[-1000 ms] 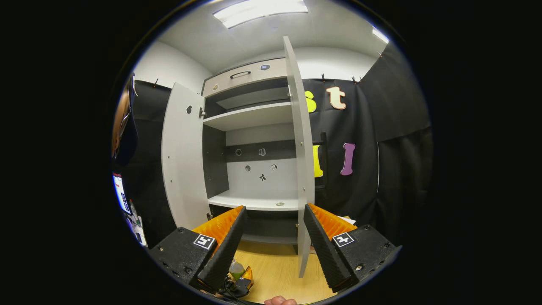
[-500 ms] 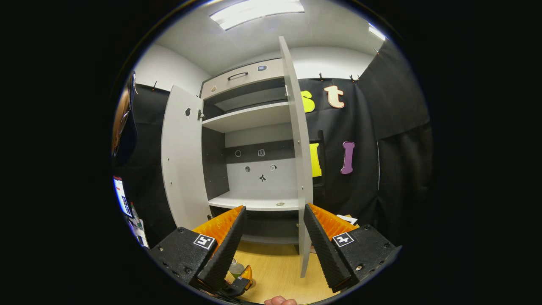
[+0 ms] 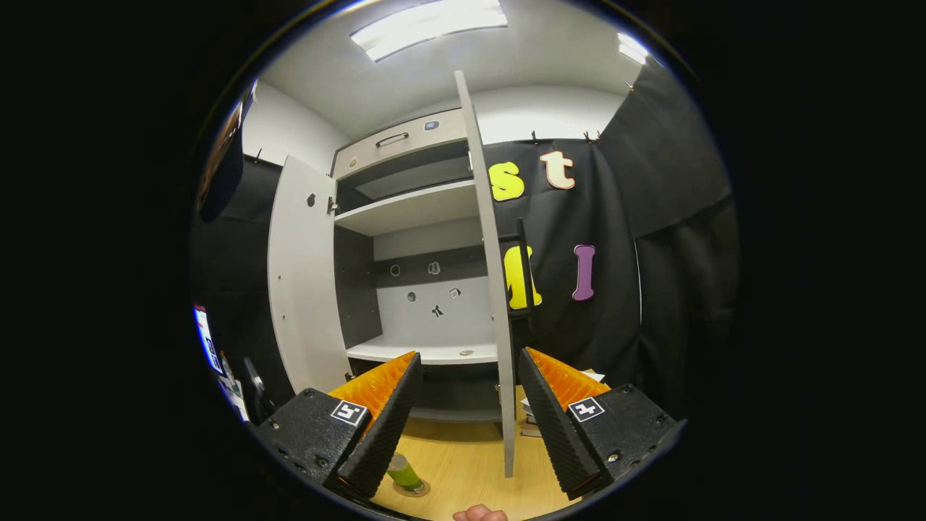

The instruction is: Grasp the bottle in the cabinet with the left hand and place it on the coaster, then close the right door with the right hand and the left door with the left hand.

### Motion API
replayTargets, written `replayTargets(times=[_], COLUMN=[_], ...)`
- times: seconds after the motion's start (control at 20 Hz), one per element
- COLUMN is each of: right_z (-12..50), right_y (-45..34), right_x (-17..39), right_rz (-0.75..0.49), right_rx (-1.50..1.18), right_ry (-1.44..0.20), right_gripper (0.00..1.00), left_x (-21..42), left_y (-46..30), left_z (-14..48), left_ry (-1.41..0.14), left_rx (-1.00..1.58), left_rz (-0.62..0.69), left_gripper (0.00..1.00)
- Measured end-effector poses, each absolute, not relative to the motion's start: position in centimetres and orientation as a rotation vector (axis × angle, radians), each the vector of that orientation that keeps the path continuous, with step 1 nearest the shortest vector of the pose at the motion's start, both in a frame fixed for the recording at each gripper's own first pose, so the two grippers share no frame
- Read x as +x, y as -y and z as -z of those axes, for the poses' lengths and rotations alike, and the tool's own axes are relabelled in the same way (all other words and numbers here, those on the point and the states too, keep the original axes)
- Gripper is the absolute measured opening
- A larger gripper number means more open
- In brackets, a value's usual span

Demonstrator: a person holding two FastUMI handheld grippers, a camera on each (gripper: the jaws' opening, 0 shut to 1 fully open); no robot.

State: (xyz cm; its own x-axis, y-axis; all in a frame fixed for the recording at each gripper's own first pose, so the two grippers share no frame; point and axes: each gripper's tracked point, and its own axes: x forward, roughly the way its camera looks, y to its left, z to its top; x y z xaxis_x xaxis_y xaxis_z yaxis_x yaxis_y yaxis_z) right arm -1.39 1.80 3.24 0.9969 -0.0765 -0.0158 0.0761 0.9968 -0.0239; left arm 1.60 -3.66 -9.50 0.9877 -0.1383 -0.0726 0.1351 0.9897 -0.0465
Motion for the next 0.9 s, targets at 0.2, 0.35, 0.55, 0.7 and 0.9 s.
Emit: replayTargets(times=[0.2,0.35,0.55,0.7,0.9], right_z=[-2.8,-2.0,-2.5,-6.0,-10.7], right_y=[-1.5,-0.8,0.5,2.6,7.5], right_x=[-1.2,-1.2,-1.1,-0.8,1.1], right_rz=[0.071,0.076,0.084,0.093,0.183], right_rx=[0.009,0.022,0.040,0.042,0.016], right_ry=[0.021,0.014,0.036,0.108,0.137], right_gripper=[0.83,0.83,0.82,0.82,0.82], left_x=[0.4,0.1,-0.5,-0.1,0.0], left_y=[2.6,0.8,-0.1,-0.8,-1.0], left_z=[6.9,5.1,3.1,2.2,2.0], left_ry=[-0.088,-0.080,-0.072,-0.058,-0.052], left_rx=[-0.033,0.022,-0.054,-0.061,-0.077], left_rz=[0.122,0.098,0.073,0.058,0.043], left_gripper=[0.94,0.93,0.94,0.93,0.95])
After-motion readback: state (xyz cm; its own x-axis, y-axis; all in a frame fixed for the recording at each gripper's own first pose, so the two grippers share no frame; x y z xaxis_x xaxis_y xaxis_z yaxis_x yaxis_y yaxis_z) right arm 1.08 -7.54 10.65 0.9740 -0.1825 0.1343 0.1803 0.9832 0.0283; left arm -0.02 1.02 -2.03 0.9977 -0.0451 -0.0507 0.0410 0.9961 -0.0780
